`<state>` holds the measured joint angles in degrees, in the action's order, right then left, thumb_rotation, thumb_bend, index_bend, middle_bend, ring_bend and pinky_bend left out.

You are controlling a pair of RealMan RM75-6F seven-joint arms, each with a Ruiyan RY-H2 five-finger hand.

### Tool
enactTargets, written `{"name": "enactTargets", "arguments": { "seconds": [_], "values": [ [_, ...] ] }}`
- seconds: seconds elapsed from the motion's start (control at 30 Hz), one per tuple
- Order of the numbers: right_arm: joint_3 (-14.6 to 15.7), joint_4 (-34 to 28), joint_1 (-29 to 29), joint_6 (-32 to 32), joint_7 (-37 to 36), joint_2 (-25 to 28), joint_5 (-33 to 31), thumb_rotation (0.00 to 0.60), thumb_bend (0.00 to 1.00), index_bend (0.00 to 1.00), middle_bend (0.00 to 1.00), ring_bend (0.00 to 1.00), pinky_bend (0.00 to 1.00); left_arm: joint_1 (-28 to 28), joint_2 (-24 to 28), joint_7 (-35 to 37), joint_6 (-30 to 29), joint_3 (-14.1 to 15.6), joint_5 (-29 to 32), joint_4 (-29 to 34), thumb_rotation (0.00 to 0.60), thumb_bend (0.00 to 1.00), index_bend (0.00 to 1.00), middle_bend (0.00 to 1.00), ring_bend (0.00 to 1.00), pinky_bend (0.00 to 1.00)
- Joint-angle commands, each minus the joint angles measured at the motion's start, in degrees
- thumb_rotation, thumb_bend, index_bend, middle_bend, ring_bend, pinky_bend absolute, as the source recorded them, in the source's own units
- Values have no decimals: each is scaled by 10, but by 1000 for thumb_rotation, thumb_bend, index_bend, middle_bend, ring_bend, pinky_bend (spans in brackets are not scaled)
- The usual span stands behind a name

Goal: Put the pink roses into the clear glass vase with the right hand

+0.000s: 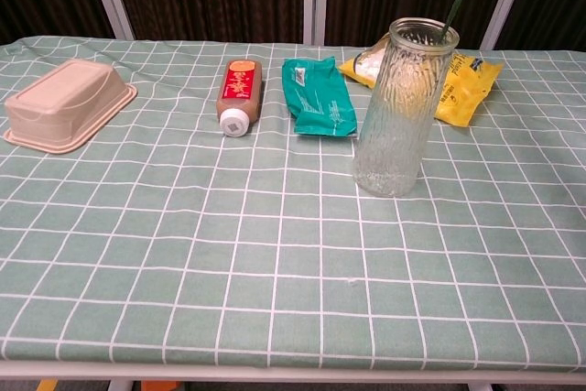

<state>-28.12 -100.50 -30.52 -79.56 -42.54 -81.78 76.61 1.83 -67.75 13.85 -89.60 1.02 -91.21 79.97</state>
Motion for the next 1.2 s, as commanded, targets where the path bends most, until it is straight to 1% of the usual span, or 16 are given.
{"name": "enactTargets", "arguments": {
  "seconds": [0.03, 0.17, 0.27, 0.33, 0.4, 0.57, 0.67, 0.7, 0.73, 0.8, 0.83, 0.87, 0.93, 1.07, 1.13, 1.2],
  "values": [
    [12, 32, -10, 12, -39, -20, 12, 600, 107, 590, 546, 172, 19, -1, 0, 2, -2, 0, 0, -3, 600, 89, 122, 34, 0, 120],
    [25, 82, -22, 20, -48, -45, 20, 600, 104, 591, 543, 172, 20, -1, 1, 6, -3, -1, 1, -7, 600, 89, 123, 34, 0, 120],
    [38, 130, -32, 34, -43, -65, 18, 600, 77, 591, 535, 167, 20, -2, -1, 7, -4, -2, 1, -12, 600, 89, 122, 34, 0, 120],
    [49, 160, -38, 49, -47, -75, 19, 600, 28, 560, 507, 138, 20, -2, -3, 9, -5, -1, 0, -16, 600, 89, 122, 34, 0, 120],
    [56, 183, -42, 56, -53, -84, 23, 600, 5, 528, 481, 114, 20, -3, -4, 10, -5, -2, 2, -19, 600, 89, 122, 34, 0, 120],
    [66, 223, -51, 59, -80, -105, 35, 600, 0, 469, 421, 68, 20, -4, -6, 13, -5, -3, 5, -27, 600, 89, 123, 34, 0, 120],
    [75, 232, -52, 59, -84, -107, 46, 600, 0, 407, 369, 28, 20, -5, -6, 15, -5, -3, 5, -28, 600, 89, 122, 34, 0, 120],
    [80, 233, -52, 60, -85, -105, 51, 600, 0, 357, 334, 11, 20, -5, -6, 16, -5, -3, 5, -29, 600, 89, 122, 34, 0, 120],
    [88, 234, -52, 64, -83, -99, 60, 600, 0, 286, 280, 2, 15, -5, -6, 17, -6, -3, 5, -29, 600, 88, 122, 34, 0, 120],
    [98, 228, -51, 70, -88, -88, 70, 600, 0, 111, 140, 0, 4, -4, -7, 17, -6, -3, 4, -30, 600, 89, 122, 34, 0, 120],
    [100, 221, -49, 68, -94, -81, 73, 600, 0, 40, 75, 0, 0, -4, -7, 17, -6, -3, 3, -29, 600, 88, 122, 34, 0, 120],
    [98, 216, -47, 63, -96, -77, 73, 600, 0, 10, 39, 0, 0, -4, -7, 17, -7, -3, 3, -29, 600, 89, 122, 34, 0, 120],
    [92, 203, -41, 46, -98, -67, 76, 600, 0, 0, 3, 0, 0, -4, -6, 15, -7, -3, 2, -26, 600, 89, 122, 34, 0, 120],
    [85, 160, -22, 11, -83, -32, 84, 600, 0, 0, 0, 0, 0, -3, -3, 11, -8, -3, 1, -18, 600, 89, 122, 34, 0, 120],
    [87, 134, -7, -2, -58, -5, 87, 600, 0, 0, 0, 0, 0, -2, -1, 9, -8, -4, 0, -13, 600, 89, 122, 34, 0, 120],
    [100, 104, 17, -12, -11, 32, 88, 600, 0, 0, 0, 0, 0, -1, 1, 6, -8, -5, 1, -8, 600, 89, 122, 34, 0, 119]
  ]
}}
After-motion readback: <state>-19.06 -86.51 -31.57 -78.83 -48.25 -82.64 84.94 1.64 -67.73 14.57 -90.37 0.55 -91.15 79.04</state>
